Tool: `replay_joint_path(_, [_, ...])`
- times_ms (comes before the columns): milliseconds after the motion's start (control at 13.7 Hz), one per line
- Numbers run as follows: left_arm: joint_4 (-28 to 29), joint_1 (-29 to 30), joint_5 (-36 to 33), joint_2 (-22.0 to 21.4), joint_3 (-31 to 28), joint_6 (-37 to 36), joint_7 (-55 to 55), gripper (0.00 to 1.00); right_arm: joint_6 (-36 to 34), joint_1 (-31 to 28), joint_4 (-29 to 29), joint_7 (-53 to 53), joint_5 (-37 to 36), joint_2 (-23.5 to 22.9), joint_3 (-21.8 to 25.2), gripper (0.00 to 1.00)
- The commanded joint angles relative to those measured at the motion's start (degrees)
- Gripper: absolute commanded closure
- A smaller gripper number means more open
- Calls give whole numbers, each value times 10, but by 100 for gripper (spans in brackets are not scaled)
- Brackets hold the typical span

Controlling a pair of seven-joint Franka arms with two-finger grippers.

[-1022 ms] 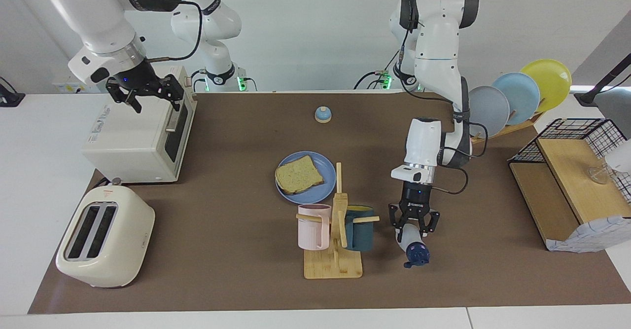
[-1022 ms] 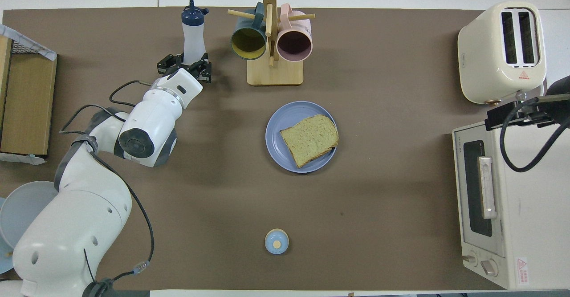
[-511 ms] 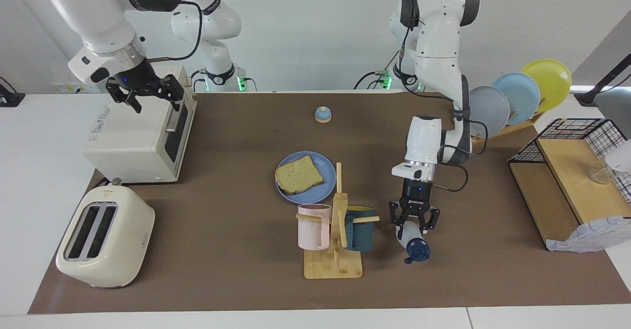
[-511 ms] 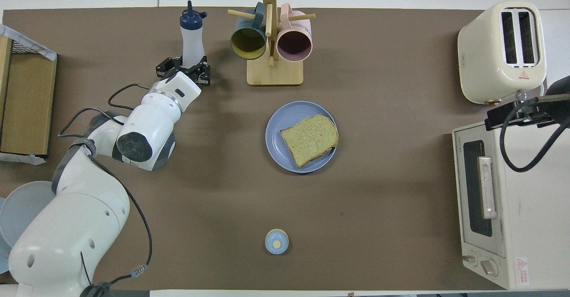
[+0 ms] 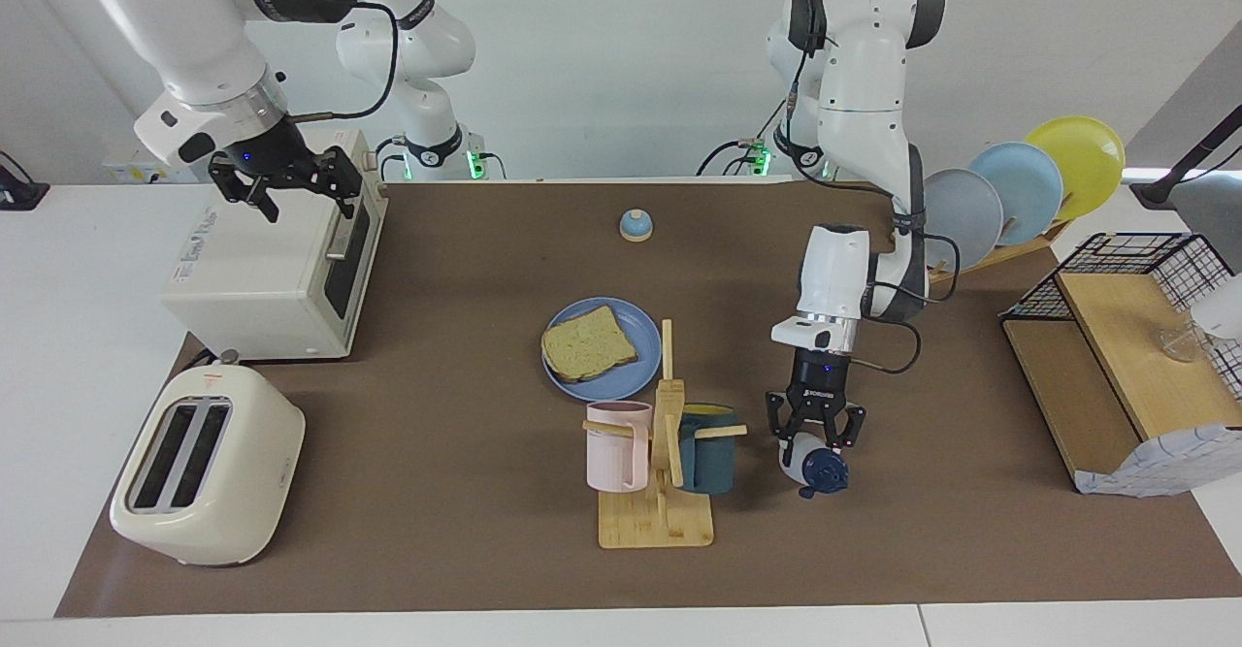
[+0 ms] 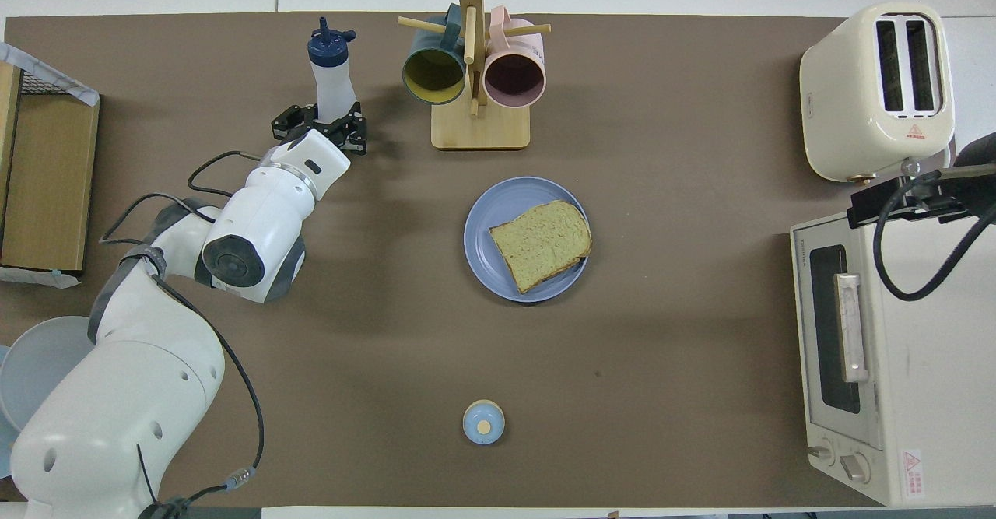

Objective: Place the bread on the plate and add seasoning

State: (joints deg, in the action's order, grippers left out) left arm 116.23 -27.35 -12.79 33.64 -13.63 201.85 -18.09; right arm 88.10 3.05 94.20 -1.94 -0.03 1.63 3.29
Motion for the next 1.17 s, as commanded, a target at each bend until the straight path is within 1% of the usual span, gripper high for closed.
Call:
replay_joint_path(0, [38, 0, -11, -1, -2, -9, -2, 100, 0, -12, 1, -16, -1, 5, -7, 0])
replay_joint_path(876, [63, 2, -10, -9, -2, -9, -2, 100, 0, -12, 1, -16, -1, 5, -7, 0])
replay_joint_path(949, [65, 2, -10, -9, -2, -9, -2, 99, 0, -12, 1, -16, -1, 5, -7, 0])
replay_joint_path(1022, [66, 3, -10, -9, -2, -9, -2, 94, 0, -12, 1, -16, -1, 5, -7, 0])
replay_joint_path(1095, [66, 3, -10, -9, -2, -9, -3, 86, 0, -12, 1, -16, -1, 5, -7, 0])
